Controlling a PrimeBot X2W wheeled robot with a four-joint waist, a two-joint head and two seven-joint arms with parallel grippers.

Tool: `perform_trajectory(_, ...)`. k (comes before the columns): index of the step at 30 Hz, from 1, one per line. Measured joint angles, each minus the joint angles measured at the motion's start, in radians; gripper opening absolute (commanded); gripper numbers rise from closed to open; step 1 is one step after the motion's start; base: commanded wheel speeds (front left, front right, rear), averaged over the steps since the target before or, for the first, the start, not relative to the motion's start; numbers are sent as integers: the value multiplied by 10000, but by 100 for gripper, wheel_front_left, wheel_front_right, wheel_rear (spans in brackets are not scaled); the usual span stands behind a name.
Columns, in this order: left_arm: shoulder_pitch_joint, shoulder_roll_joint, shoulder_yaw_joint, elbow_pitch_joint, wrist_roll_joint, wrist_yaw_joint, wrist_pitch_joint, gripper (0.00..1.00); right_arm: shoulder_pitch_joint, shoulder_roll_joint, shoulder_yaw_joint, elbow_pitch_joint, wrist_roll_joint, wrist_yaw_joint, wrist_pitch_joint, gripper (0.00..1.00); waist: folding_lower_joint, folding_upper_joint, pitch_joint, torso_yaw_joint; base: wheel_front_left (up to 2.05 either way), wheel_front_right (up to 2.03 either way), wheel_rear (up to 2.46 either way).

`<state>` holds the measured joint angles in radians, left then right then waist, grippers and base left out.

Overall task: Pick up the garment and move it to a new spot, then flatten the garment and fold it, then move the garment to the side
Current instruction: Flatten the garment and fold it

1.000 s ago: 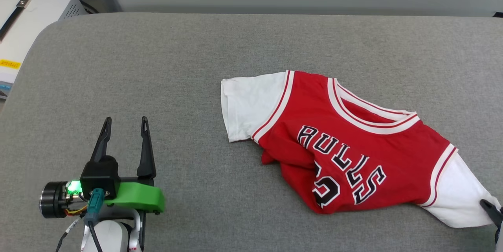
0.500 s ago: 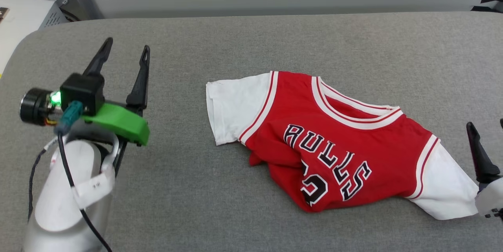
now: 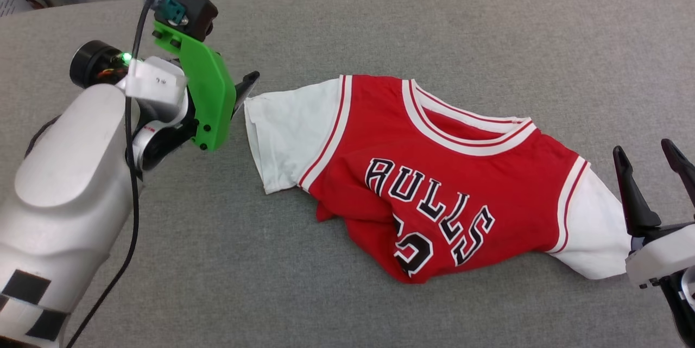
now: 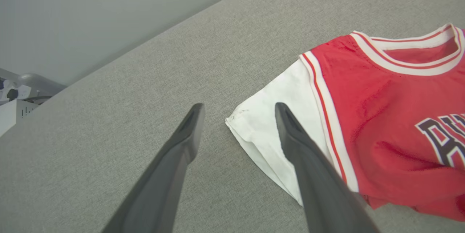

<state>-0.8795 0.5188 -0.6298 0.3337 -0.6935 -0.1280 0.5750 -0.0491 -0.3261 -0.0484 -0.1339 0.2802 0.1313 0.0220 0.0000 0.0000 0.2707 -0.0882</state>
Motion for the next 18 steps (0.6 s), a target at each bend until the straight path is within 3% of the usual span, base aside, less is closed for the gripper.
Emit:
perform_trajectory(4, -913, 113, -853, 640, -874, 0, 1237, 100, -394, 52, 128, 27, -2, 0, -42, 100, 0, 0, 407, -255, 0, 0, 0)
perform_trajectory(8, -1598, 211, -1745, 1442, -1057, 0, 1900, 100, -831, 96, 305, 186, 2, 0, -180, 100, 1, 0, 845, -546, 0, 0, 0)
perform_trajectory(18, -2408, 548, -3321, 2974, -1561, 0, 1883, 100, -1310, 201, 510, 750, 48, 0, -616, 100, 0, 0, 1756, -1251, 0, 0, 0)
